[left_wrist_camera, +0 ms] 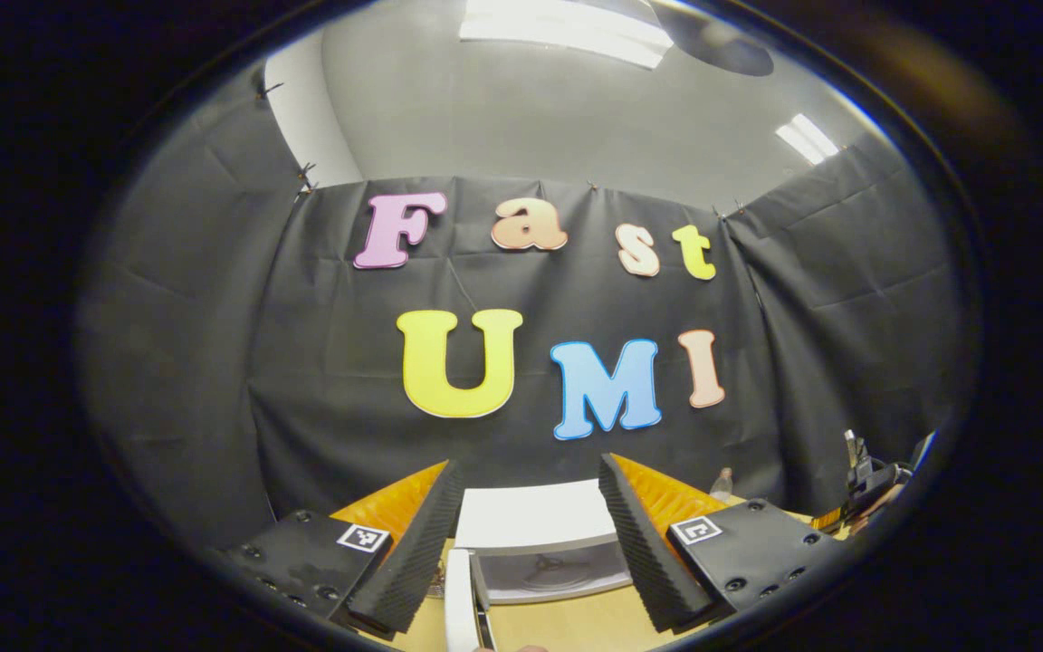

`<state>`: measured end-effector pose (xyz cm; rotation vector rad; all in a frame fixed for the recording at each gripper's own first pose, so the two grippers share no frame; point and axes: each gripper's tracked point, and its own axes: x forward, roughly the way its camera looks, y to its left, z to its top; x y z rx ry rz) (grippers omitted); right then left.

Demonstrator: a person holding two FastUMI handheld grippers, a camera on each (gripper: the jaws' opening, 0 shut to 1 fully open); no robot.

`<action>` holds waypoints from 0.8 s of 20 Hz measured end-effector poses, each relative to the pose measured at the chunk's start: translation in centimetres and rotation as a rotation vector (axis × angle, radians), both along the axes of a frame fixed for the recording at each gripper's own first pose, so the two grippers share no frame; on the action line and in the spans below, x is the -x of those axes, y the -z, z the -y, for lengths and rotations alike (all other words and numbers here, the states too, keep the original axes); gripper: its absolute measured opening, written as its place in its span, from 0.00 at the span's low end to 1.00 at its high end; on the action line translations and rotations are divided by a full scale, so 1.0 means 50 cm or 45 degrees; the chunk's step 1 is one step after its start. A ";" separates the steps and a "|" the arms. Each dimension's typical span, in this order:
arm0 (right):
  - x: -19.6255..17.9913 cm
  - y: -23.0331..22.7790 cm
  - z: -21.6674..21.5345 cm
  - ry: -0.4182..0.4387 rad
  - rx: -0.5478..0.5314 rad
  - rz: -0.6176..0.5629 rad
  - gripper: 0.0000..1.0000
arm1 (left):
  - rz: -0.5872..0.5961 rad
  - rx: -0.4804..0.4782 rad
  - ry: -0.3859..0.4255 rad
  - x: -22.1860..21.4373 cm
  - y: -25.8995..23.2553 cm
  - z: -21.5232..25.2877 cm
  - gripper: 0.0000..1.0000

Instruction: Open the microwave oven with the left hand, put the food in, and close the microwave oven.

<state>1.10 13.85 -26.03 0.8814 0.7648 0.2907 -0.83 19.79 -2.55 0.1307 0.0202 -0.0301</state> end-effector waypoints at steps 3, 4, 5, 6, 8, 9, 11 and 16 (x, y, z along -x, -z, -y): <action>-0.026 -0.037 -0.070 0.013 -0.163 0.033 0.24 | -0.006 0.000 -0.001 0.007 -0.005 -0.036 0.97; -0.034 -0.043 -0.094 0.008 -0.191 0.042 0.24 | -0.006 -0.001 -0.008 0.012 -0.005 -0.051 0.97; -0.038 -0.049 -0.115 -0.002 -0.209 0.056 0.25 | -0.005 -0.001 -0.015 0.015 -0.006 -0.067 1.00; -0.042 -0.052 -0.136 -0.009 -0.224 0.072 0.24 | -0.007 -0.001 -0.028 0.020 -0.006 -0.085 0.97; -0.049 -0.044 -0.177 -0.017 -0.236 0.074 0.25 | -0.016 0.004 -0.060 0.031 -0.006 -0.122 0.97; -0.054 -0.036 -0.199 -0.024 -0.241 0.072 0.25 | -0.019 0.009 -0.076 0.040 -0.005 -0.138 1.00; -0.065 -0.023 -0.236 -0.012 -0.263 0.070 0.25 | -0.018 0.012 -0.102 0.053 -0.010 -0.169 0.97; -0.115 0.019 -0.308 0.120 -0.364 0.039 0.24 | -0.034 -0.007 -0.160 0.083 -0.004 -0.241 0.97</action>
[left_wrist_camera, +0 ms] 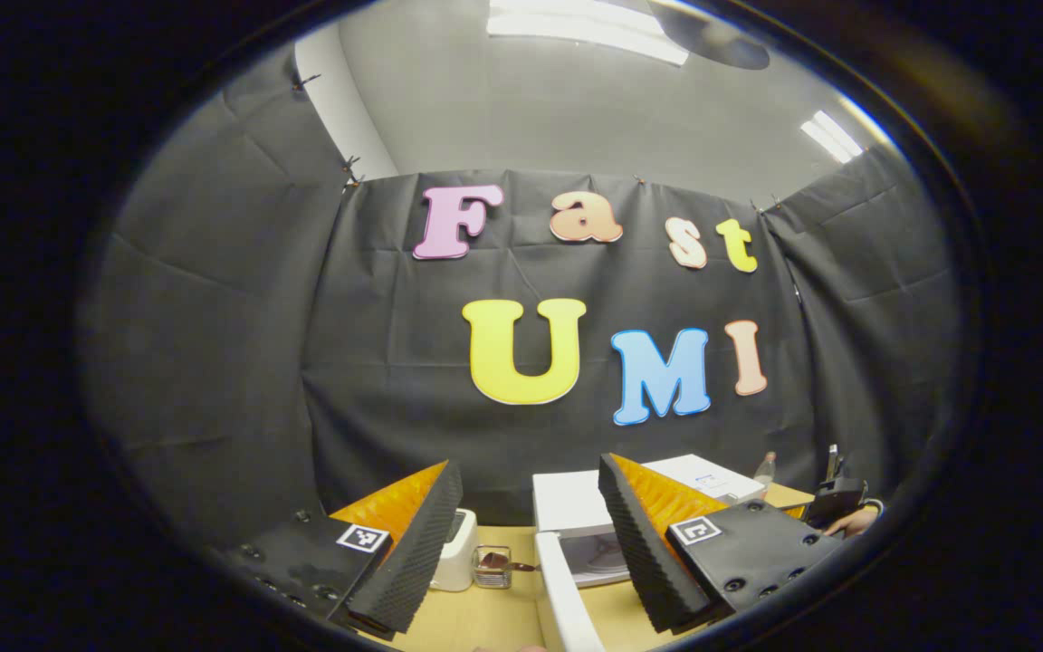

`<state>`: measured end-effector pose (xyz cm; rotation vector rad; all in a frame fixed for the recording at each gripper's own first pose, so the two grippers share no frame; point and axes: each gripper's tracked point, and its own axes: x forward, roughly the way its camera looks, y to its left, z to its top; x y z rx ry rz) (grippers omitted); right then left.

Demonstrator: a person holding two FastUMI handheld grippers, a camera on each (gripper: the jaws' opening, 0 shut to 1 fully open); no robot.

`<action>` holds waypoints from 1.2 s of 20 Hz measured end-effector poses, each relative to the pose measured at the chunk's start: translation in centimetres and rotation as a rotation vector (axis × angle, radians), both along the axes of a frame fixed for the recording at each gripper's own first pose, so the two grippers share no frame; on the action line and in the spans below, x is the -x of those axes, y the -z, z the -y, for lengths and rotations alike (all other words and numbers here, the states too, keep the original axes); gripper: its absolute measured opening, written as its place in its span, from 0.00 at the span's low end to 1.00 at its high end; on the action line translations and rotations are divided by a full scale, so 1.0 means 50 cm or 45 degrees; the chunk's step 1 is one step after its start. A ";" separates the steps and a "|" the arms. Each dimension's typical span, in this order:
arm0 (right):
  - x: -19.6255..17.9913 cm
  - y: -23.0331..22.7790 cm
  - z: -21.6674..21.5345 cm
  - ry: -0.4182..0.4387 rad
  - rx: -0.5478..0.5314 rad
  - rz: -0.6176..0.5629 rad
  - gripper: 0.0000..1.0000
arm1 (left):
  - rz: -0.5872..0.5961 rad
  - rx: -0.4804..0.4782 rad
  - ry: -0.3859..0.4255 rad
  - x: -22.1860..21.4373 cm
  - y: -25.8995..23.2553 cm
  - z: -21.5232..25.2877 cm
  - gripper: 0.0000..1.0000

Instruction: Open the microwave oven with the left hand, put the food in, and close the microwave oven.

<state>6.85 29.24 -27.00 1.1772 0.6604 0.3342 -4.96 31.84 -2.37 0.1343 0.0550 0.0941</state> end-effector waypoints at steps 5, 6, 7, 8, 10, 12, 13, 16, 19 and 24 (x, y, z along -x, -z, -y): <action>-0.050 0.064 -0.044 0.127 -0.096 -0.105 0.25 | -0.019 -0.012 -0.039 0.021 0.006 -0.051 0.97; -0.061 0.074 -0.051 0.148 -0.110 -0.116 0.25 | -0.020 -0.011 -0.048 0.025 0.004 -0.061 1.00; -0.071 0.083 -0.055 0.166 -0.120 -0.126 0.25 | -0.015 -0.010 -0.058 0.029 0.001 -0.071 1.00; -0.080 0.092 -0.060 0.180 -0.124 -0.131 0.25 | -0.011 -0.010 -0.069 0.034 -0.002 -0.081 0.97; -0.101 0.106 -0.068 0.213 -0.130 -0.135 0.25 | -0.007 -0.005 -0.092 0.039 -0.006 -0.097 1.00; -0.124 0.118 -0.076 0.251 -0.148 -0.140 0.24 | -0.004 -0.005 -0.111 0.043 -0.004 -0.111 1.00; -0.139 0.123 -0.080 0.271 -0.162 -0.137 0.24 | -0.005 -0.007 -0.119 0.045 -0.003 -0.112 1.00; -0.177 0.149 -0.096 0.343 -0.198 -0.156 0.25 | -0.019 -0.008 -0.123 0.045 0.011 -0.120 1.00; -0.221 0.184 -0.118 0.420 -0.232 -0.189 0.25 | -0.033 -0.034 -0.118 0.042 0.015 -0.127 1.00; -0.301 0.214 -0.151 0.563 -0.264 -0.187 0.25 | -0.069 -0.053 -0.095 0.048 0.024 -0.151 0.97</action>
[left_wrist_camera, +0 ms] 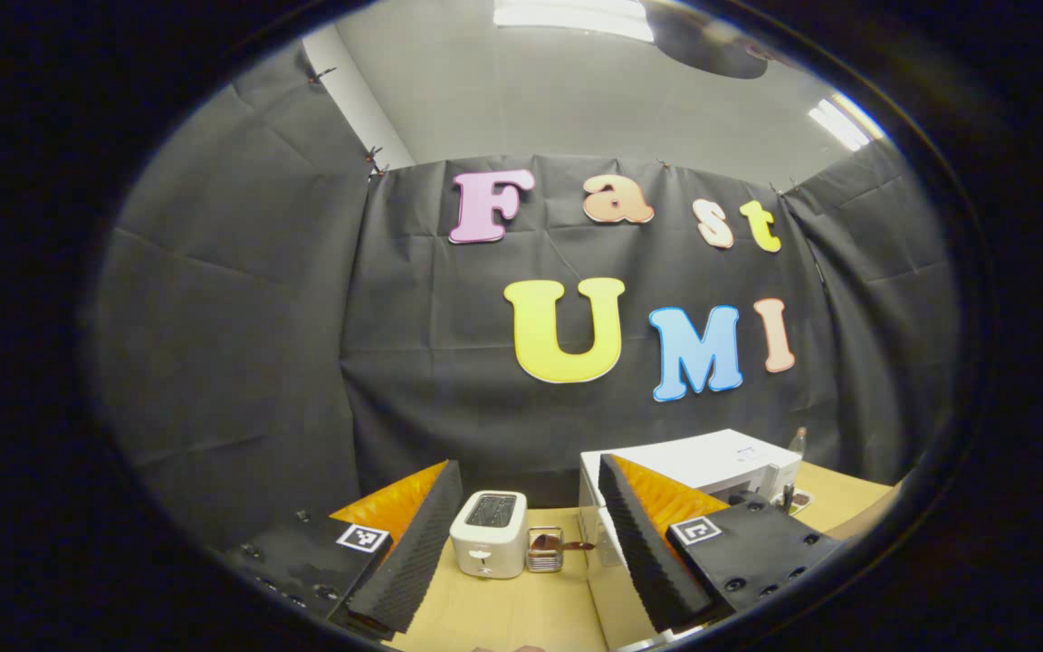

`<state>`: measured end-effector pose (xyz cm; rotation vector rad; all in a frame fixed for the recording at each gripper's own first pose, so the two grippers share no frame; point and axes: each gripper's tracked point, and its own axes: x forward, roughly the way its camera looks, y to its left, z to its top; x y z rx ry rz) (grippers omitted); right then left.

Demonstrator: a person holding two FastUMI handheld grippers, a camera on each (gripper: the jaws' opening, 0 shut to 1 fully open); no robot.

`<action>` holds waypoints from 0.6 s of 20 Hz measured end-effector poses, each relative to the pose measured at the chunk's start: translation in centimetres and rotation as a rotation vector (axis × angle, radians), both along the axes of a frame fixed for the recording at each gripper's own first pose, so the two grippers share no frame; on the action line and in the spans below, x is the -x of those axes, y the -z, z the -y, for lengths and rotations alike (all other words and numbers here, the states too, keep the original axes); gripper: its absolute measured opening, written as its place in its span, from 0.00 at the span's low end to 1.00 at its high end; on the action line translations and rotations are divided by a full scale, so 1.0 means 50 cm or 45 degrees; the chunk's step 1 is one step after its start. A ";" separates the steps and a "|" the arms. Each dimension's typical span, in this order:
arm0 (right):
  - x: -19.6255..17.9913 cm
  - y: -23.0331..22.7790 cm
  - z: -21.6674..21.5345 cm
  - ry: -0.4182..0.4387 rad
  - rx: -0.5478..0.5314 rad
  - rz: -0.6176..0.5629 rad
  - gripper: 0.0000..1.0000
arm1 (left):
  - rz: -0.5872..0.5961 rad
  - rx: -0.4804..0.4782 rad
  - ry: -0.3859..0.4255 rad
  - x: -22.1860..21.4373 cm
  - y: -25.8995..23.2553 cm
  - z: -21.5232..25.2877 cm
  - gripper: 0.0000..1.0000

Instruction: Open the microwave oven with the left hand, put the food in, and close the microwave oven.

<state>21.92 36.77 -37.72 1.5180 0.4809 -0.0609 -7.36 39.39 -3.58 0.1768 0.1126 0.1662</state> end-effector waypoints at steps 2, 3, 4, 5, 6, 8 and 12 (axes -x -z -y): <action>-0.029 0.011 -0.006 0.082 -0.013 -0.015 0.25 | -0.027 0.009 -0.023 0.000 0.011 -0.021 0.97; -0.045 0.022 -0.008 0.116 -0.010 -0.026 0.25 | -0.037 0.021 -0.033 -0.002 0.019 -0.029 1.00; -0.058 0.032 -0.010 0.141 -0.006 -0.043 0.25 | -0.047 0.035 -0.039 -0.006 0.024 -0.033 1.00; -0.070 0.045 -0.012 0.156 0.003 -0.061 0.25 | -0.048 0.044 -0.034 -0.006 0.022 -0.034 1.00; -0.079 0.057 -0.016 0.161 0.013 -0.084 0.25 | -0.040 0.039 -0.036 -0.009 0.017 -0.039 0.97; -0.091 0.063 -0.016 0.169 0.044 -0.075 0.25 | -0.027 0.028 -0.038 -0.013 0.011 -0.042 0.97; -0.079 0.075 -0.016 0.170 0.107 -0.114 0.30 | -0.052 0.042 -0.021 -0.027 0.032 -0.031 1.00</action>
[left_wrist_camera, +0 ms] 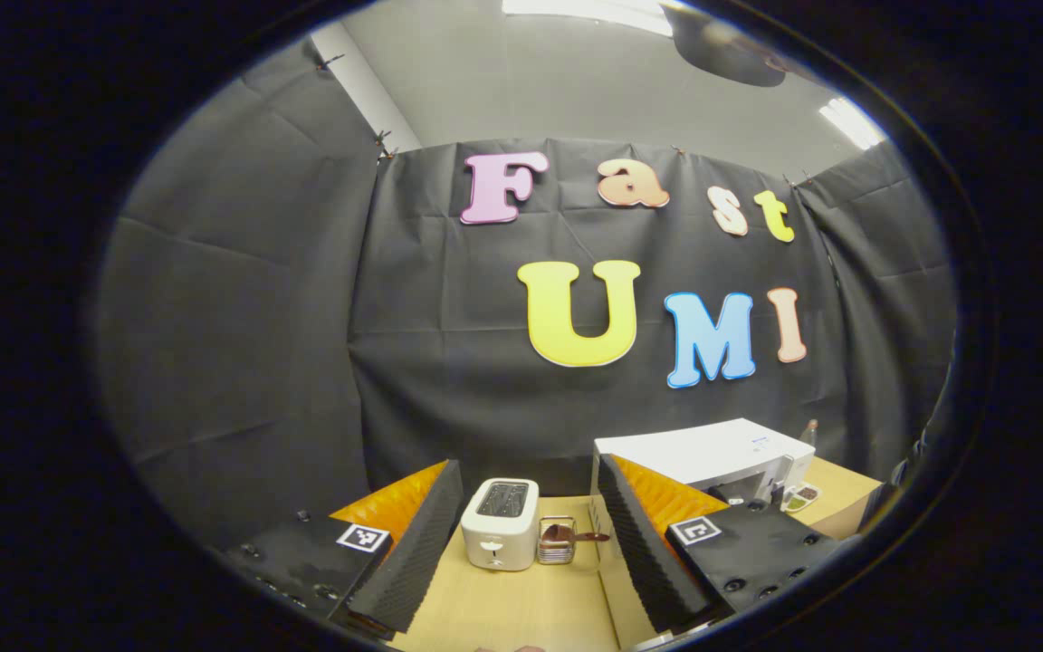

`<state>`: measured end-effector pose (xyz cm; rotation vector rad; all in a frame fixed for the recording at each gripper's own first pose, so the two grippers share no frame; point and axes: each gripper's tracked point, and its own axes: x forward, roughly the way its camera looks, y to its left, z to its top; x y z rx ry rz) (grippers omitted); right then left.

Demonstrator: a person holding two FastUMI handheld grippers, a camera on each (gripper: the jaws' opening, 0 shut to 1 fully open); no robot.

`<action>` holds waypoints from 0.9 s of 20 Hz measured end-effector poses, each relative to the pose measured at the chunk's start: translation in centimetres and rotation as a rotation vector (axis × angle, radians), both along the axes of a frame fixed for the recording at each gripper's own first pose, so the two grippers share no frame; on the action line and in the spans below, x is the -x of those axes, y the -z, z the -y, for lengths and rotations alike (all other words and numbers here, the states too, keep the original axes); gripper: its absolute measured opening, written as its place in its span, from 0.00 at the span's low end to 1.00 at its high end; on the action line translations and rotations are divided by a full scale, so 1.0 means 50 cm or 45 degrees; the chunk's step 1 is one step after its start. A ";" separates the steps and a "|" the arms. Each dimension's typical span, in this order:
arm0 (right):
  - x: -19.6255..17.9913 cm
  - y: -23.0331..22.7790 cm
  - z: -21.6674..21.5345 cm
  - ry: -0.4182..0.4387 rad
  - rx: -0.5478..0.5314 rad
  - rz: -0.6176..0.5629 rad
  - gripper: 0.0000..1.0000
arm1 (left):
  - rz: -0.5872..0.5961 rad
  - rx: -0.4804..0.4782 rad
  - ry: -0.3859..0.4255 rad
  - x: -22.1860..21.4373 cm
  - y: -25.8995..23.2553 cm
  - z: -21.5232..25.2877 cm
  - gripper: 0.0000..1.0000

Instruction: Open the microwave oven with the left hand, put the food in, and close the microwave oven.

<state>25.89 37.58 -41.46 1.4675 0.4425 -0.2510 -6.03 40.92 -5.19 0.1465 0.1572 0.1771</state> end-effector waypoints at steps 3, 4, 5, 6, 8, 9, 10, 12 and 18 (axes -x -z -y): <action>0.027 0.011 0.002 -0.032 0.024 -0.065 0.43 | 0.004 -0.004 0.030 -0.011 -0.001 0.020 0.97; 0.030 0.006 0.008 -0.041 0.038 -0.057 0.62 | 0.007 -0.003 0.042 -0.016 -0.001 0.027 0.97; 0.042 -0.007 0.018 -0.049 0.060 -0.051 0.72 | 0.008 -0.002 0.054 -0.019 -0.001 0.036 0.97; 0.046 -0.010 0.028 -0.059 0.100 -0.064 0.78 | 0.010 -0.005 0.063 -0.019 -0.001 0.040 0.97; 0.069 -0.018 0.052 -0.082 0.163 -0.082 0.93 | 0.013 0.000 0.072 -0.019 0.002 0.047 1.00; 0.086 -0.022 0.064 -0.099 0.188 -0.085 0.93 | 0.019 0.012 0.075 -0.018 0.001 0.051 1.00; 0.098 -0.028 0.076 -0.119 0.224 -0.084 0.93 | 0.024 0.026 0.080 -0.019 0.003 0.057 0.97; 0.132 -0.041 0.093 -0.196 0.332 -0.084 0.93 | 0.030 0.045 0.094 -0.023 0.007 0.067 0.97; 0.239 -0.142 0.155 -0.431 0.746 0.025 0.93 | 0.050 0.079 0.138 -0.039 0.012 0.111 0.96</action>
